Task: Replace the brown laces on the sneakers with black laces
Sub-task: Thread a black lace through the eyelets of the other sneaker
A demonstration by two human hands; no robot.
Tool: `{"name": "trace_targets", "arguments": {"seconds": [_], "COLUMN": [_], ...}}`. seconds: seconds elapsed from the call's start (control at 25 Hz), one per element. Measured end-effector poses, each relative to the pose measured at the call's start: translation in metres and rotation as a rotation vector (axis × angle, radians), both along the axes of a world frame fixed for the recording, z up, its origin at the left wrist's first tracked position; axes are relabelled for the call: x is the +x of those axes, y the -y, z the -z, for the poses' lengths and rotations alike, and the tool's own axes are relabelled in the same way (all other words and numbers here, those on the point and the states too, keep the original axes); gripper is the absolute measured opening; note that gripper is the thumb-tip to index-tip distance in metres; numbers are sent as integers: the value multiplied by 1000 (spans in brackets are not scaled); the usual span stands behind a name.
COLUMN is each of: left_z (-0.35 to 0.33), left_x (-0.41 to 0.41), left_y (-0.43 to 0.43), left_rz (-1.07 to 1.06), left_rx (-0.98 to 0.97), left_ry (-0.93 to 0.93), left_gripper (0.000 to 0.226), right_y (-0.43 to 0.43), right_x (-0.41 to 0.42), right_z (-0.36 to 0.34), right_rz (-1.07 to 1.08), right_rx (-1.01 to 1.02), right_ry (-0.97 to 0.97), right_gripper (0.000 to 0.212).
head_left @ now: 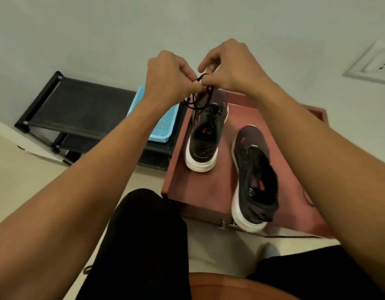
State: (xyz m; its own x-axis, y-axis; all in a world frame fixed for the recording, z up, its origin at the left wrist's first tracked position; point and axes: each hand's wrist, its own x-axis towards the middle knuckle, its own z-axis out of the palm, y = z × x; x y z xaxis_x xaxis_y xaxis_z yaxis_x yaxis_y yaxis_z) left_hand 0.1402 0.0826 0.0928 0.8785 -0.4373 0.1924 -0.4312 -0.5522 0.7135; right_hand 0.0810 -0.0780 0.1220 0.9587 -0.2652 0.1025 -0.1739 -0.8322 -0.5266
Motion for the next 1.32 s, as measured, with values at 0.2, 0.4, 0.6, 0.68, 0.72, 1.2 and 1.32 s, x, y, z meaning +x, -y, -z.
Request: {"name": "trace_targets", "arguments": {"seconds": [0.2,0.4,0.6,0.68,0.72,1.2,1.32], "left_z": [-17,11,48,60,65,93,96], "left_x": [-76,-123,-130,-127,-125,-111,-112], "left_y": [70,128,153,160,163,178,177], "left_rz": [194,319,353,382,393,468,482], "left_rx": [-140,-165,-149,-135,-129,-94,-54], "left_ry": [-48,-143,-192,-191,-189,-163,-134], "left_gripper": [17,12,11,12,12,17,16], "right_y": [62,101,124,128,130,144,143], "right_x": [-124,-194,-201,-200,-199,-198,-196], "right_z": [-17,17,62,74,80,101,103], "right_rz": [181,347,385,399,403,463,472], "right_rx": [283,473,524,505,495,428,436], "right_ry": [124,213,255,248,242,186,168], "right_gripper": [21,13,11,9,8,11,10]}}
